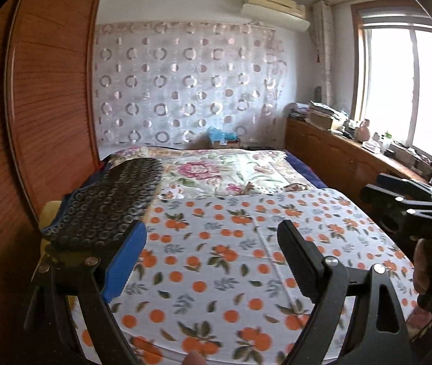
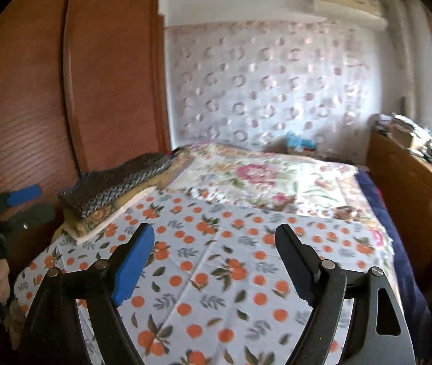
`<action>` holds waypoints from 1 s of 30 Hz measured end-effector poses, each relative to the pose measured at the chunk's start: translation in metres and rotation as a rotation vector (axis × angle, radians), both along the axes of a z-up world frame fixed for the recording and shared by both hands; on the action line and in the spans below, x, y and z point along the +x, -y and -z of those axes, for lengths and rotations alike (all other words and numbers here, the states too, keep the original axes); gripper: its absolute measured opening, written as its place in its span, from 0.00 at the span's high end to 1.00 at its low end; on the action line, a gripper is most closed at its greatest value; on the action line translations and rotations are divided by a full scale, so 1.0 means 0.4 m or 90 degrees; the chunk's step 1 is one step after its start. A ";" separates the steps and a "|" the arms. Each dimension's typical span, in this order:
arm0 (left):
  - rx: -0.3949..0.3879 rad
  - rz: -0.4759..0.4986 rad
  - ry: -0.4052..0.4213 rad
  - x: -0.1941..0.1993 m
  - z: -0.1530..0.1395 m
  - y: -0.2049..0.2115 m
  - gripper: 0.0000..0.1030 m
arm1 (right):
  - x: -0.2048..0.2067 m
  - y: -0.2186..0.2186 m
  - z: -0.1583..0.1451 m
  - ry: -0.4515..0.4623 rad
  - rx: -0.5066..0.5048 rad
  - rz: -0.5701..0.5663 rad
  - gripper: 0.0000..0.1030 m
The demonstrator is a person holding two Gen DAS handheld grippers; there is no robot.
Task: Fold small clothes
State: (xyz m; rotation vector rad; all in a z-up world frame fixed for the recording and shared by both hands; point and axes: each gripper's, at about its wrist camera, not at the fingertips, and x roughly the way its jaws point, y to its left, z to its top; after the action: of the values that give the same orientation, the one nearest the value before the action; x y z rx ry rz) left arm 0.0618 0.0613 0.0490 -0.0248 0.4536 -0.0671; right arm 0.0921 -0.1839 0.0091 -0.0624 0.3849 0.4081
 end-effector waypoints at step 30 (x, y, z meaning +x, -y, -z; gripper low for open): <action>0.028 -0.006 0.058 -0.057 -0.143 0.111 0.14 | -0.188 0.005 -0.008 0.075 0.054 0.107 0.19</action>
State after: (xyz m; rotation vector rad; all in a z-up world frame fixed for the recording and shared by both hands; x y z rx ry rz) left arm 0.0391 0.0169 0.1062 0.0185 0.3638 -0.0484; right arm 0.0169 -0.1860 0.0125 0.0288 0.2542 0.2532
